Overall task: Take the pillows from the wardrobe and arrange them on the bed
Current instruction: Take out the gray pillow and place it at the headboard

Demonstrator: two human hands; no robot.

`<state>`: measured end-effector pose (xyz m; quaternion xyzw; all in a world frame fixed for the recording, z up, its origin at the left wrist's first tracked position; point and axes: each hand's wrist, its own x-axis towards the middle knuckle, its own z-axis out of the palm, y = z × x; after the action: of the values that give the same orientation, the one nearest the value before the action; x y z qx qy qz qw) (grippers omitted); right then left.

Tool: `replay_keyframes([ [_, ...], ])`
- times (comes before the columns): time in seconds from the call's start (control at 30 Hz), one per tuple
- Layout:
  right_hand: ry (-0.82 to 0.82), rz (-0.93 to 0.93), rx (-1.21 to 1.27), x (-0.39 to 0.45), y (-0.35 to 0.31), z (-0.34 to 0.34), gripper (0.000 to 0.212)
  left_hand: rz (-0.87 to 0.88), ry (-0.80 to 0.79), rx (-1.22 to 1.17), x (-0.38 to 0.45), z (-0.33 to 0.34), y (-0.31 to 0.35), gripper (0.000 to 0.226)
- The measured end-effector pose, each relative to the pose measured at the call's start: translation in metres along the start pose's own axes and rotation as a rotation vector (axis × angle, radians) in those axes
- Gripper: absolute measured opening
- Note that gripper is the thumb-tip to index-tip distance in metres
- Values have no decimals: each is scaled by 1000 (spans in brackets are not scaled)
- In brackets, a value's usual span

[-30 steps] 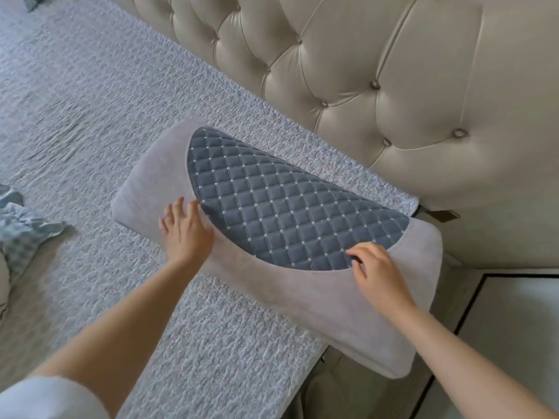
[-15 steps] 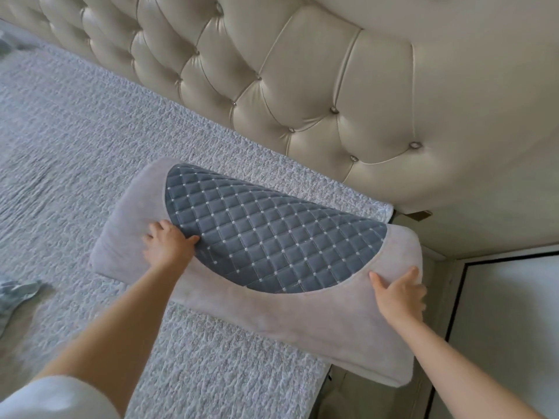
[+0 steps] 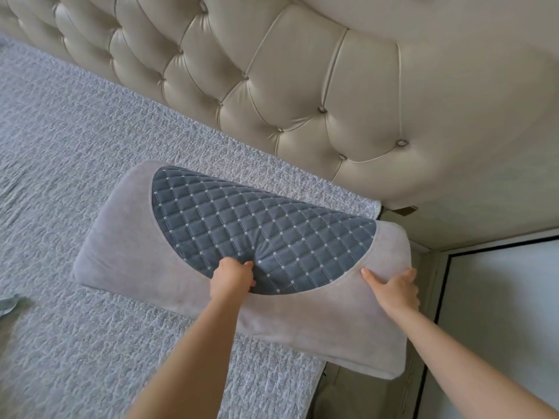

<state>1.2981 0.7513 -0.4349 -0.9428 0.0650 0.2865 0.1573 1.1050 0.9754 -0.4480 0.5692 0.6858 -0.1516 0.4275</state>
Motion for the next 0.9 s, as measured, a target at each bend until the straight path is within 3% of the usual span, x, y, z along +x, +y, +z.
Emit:
replay_keyframes([
  [0.17,17,24,13,0,1,0,115,25,23,-206,1,1,-2,23],
  [0.33,110,0,13,-22,-15,3,112,279,257,-271,-12,-22,7,37],
  [0.57,90,-137,138,-51,-82,22,99,431,469,-390,24,-107,48,34],
  [0.67,76,-164,203,-45,-108,33,90,409,392,-406,53,-128,67,27],
  [0.8,3,-204,69,-33,-123,53,89,300,113,-348,85,-119,55,10],
  [0.83,-13,-200,50,-31,-124,58,90,304,108,-323,87,-114,44,8],
  [0.9,-29,-161,58,-27,-128,63,95,289,239,-340,86,-107,22,27],
])
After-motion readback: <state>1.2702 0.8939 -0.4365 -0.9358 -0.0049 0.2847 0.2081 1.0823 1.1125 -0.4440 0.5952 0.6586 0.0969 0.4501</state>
